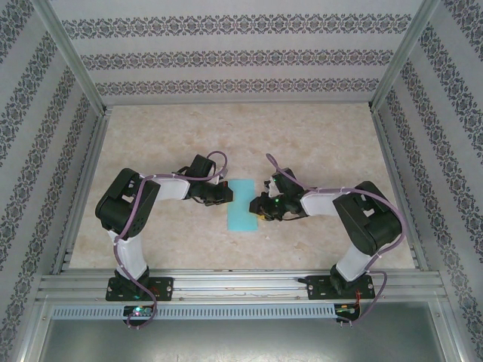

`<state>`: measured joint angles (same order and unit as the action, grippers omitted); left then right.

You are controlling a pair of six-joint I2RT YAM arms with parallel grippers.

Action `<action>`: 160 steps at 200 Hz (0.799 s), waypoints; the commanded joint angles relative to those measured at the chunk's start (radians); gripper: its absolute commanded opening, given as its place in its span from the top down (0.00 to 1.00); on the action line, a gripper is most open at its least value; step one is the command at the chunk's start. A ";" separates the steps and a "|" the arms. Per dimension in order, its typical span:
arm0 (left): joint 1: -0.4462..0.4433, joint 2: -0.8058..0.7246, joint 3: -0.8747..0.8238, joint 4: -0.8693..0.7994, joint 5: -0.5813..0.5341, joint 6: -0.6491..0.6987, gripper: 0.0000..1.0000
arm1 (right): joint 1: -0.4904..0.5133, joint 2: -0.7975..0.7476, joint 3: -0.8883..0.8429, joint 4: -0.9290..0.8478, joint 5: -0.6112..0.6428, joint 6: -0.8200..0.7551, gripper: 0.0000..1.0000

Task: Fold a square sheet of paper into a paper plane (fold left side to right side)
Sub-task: Fold the triangle a second time at the center of the table.

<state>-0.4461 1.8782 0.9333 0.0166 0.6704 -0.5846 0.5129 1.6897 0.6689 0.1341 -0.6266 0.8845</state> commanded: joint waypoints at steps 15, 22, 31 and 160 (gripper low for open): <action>-0.015 0.006 -0.022 -0.022 -0.043 0.027 0.99 | -0.017 0.032 0.029 0.063 -0.030 -0.028 0.74; -0.017 0.003 -0.019 -0.023 -0.043 0.029 0.97 | -0.020 0.038 0.030 0.067 -0.034 -0.030 0.75; -0.016 -0.001 -0.016 -0.024 -0.043 0.031 0.95 | -0.023 0.045 0.032 0.070 -0.039 -0.029 0.76; -0.094 -0.402 -0.141 -0.048 -0.149 0.269 0.50 | -0.045 -0.018 0.024 0.029 -0.076 0.041 0.95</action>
<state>-0.4686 1.5833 0.8371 0.0135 0.5850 -0.4656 0.4835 1.7088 0.6800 0.1822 -0.6754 0.8928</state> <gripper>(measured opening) 0.456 0.065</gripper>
